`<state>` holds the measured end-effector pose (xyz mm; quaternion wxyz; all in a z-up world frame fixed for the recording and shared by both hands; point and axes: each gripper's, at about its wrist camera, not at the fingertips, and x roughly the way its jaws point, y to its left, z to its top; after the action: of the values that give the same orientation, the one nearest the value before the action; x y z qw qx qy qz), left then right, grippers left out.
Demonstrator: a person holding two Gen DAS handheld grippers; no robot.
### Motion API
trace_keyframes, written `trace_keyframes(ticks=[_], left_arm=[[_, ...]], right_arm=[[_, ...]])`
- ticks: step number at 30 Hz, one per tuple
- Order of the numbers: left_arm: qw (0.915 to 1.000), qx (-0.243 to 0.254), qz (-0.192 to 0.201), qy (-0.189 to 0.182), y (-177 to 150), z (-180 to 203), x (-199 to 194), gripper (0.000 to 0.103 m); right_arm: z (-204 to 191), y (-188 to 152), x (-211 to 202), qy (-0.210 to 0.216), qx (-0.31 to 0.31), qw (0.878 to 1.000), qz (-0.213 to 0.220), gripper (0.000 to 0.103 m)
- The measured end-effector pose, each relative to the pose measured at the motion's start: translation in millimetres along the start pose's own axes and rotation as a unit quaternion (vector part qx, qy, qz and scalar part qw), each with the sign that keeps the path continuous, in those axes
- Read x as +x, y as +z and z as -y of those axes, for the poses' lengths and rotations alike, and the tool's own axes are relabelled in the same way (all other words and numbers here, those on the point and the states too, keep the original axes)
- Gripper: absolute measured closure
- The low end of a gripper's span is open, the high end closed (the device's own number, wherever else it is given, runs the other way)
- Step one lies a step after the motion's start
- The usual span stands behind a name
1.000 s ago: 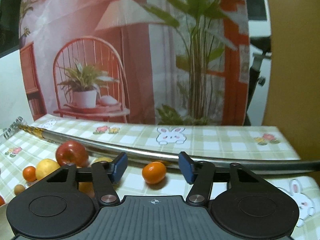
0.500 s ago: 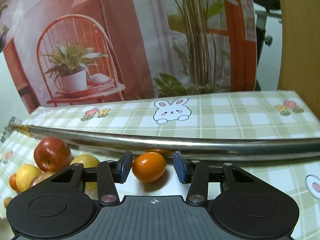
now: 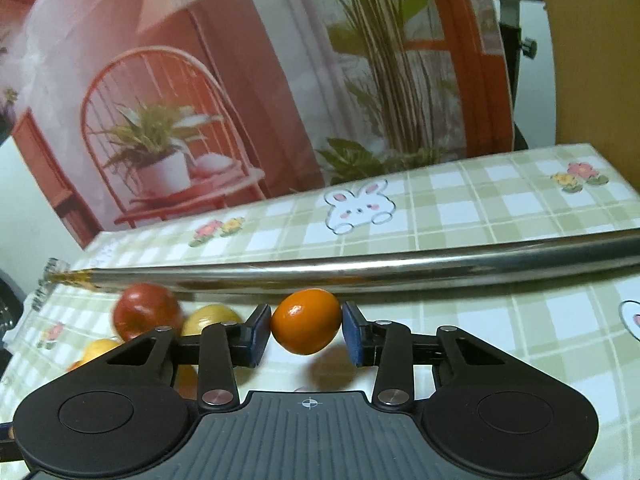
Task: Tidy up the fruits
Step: 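Lift the brown fruit with the left tool while the right tool grasps a small orange fruit, then carry both fruits over the white plate and open both tools to drop them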
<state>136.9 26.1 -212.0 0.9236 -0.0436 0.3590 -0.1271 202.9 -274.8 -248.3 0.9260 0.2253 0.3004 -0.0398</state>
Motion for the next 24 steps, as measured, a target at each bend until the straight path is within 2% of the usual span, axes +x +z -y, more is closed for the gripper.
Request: trace_keyframes(ticks=[6,12,19,24], left_arm=[[0.9998,0.009,-0.006,-0.014,-9.9,10.7,-4.5,0.075],[0.9996,0.021,-0.015,-0.014,-25.4,22.1,-9.8,0.075],[0.9999,0.008,-0.003,-0.011,-28.9,24.5,-30.0,0.075],[0.9997,-0.005,0.022,-0.013,-27.7,27.8,-56.8,0.075]], right_arm=[[-32.9,-18.6,-54.7,0.027,-0.03,0.999,0.026,0.067],[-68.6,-60.0,-102.0,0.053,-0.021,0.998,0.03,0.067],[-92.9,-107.7,-134.9,0.029,0.004,1.0,0.006,0.067],[-110.5,-120.2,-159.5,0.014,0.0,1.0,0.022,0.067]])
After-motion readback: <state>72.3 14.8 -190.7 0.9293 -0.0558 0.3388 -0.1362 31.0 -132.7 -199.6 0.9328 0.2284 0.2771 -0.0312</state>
